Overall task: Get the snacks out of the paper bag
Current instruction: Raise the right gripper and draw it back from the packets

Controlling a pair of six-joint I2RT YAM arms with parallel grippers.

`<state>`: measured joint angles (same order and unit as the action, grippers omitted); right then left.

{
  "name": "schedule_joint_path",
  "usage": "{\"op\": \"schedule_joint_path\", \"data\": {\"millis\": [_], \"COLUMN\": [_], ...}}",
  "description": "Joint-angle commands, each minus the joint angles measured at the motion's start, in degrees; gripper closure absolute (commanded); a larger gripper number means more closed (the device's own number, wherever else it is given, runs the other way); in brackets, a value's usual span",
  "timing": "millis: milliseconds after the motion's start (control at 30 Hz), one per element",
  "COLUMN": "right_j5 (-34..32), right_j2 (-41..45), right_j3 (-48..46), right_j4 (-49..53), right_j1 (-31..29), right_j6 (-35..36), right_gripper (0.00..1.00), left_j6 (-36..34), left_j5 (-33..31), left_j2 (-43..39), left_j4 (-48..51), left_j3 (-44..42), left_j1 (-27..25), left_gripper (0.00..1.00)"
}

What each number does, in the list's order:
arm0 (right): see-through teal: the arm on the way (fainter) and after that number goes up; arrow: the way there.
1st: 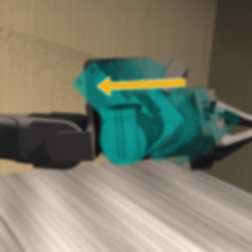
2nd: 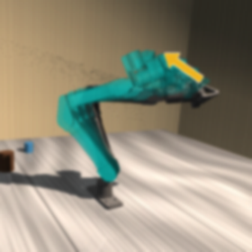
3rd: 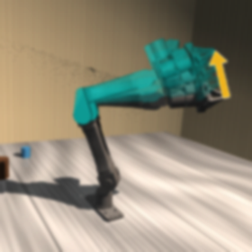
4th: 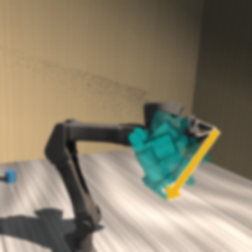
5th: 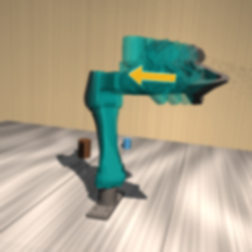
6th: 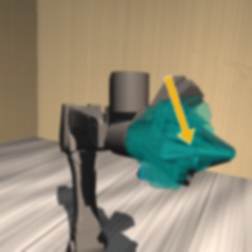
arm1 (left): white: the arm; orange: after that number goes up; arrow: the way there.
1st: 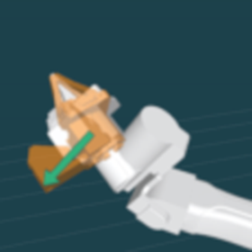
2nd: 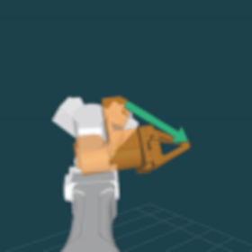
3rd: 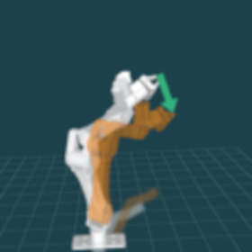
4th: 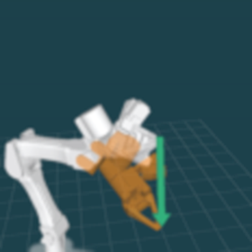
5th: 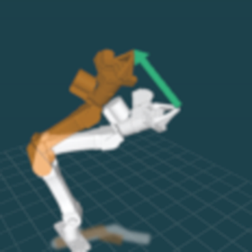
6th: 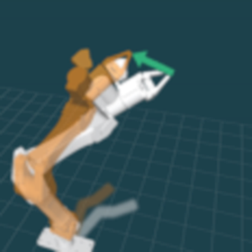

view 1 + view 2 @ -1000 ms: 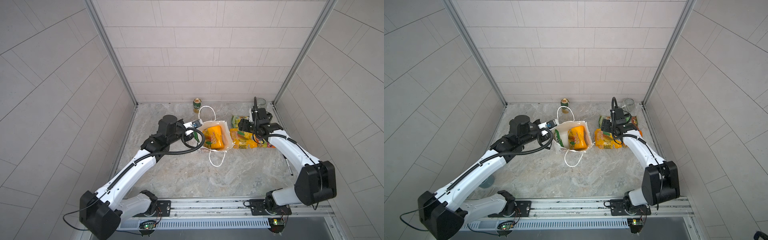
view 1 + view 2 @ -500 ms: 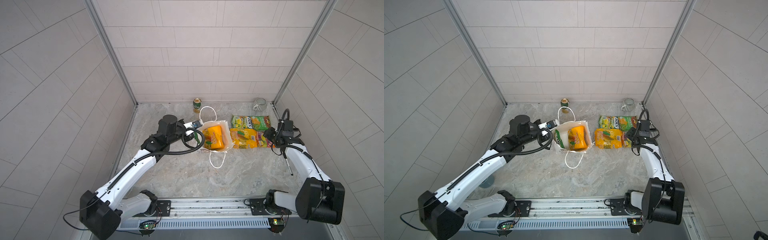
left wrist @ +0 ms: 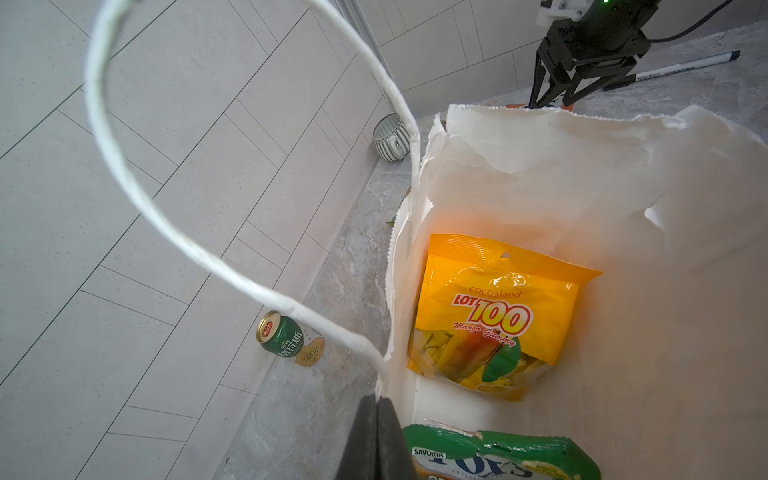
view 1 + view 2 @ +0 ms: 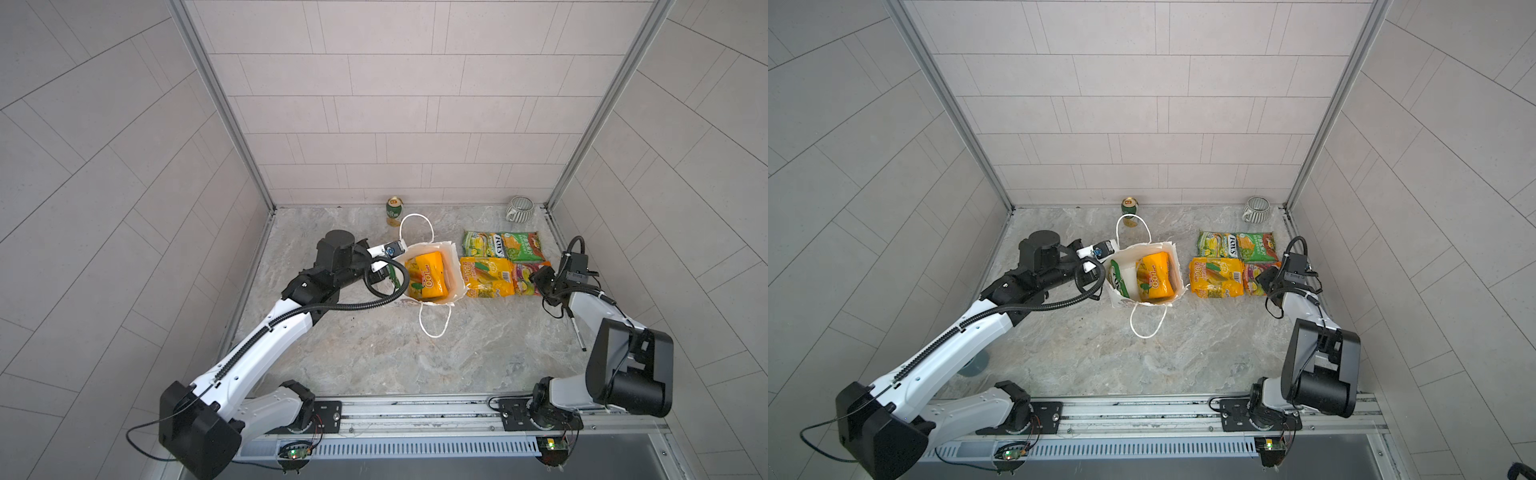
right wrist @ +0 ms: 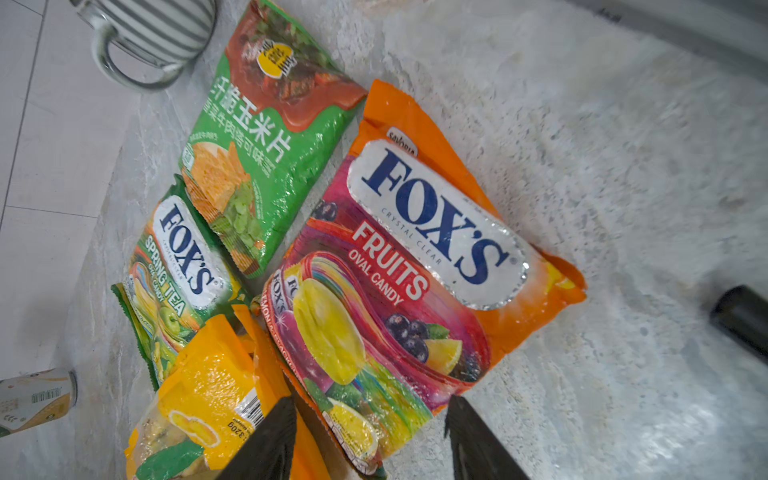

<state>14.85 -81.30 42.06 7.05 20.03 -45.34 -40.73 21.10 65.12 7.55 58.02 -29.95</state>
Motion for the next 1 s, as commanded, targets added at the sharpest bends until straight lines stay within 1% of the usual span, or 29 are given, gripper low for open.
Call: {"op": "schedule_joint_path", "data": {"millis": [0, 100, 333, 633, 667, 733, 867, 967], "right_j5": [1.79, 2.76, 3.05, 1.85, 1.77, 1.09, -1.53, -2.11], "right_j2": [-1.48, -2.82, -5.23, -3.40, -2.82, -0.61, 5.23, 9.00], "right_j3": [-1.36, -2.67, -3.04, -1.60, -1.46, -0.54, 3.08, 6.60], "right_j4": [-2.32, -4.65, -6.04, -3.99, -3.65, -1.55, 4.97, 9.05], "right_j1": [-0.05, -0.05, -0.51, -0.77, -0.85, -1.11, -2.09, -4.16], "right_j6": [-2.69, -3.65, -3.66, -1.64, -1.45, -0.24, 4.11, 8.07], "right_gripper": [0.41, 0.41, 0.41, 0.41, 0.40, 0.35, 0.28, 0.24], "left_j6": [0.21, 0.19, 0.20, 0.15, 0.20, 0.10, 0.17, 0.25], "left_j5": [1.98, 2.07, 2.28, 2.26, 2.33, 2.20, 2.50, 3.30], "left_j2": [-1.69, -1.75, -1.65, -1.74, -1.73, -1.80, -2.19, -2.04], "left_j4": [-2.10, -2.10, -2.44, -2.54, -2.48, -2.36, -2.28, -1.94], "left_j3": [-0.04, -0.05, -0.12, -0.10, -0.11, -0.05, -0.19, 0.08], "left_j1": [0.14, 0.16, 0.12, 0.16, 0.16, 0.16, 0.16, 0.15], "left_gripper": [1.00, 1.00, 1.00, 1.00, 1.00, 1.00, 1.00, 1.00]}}
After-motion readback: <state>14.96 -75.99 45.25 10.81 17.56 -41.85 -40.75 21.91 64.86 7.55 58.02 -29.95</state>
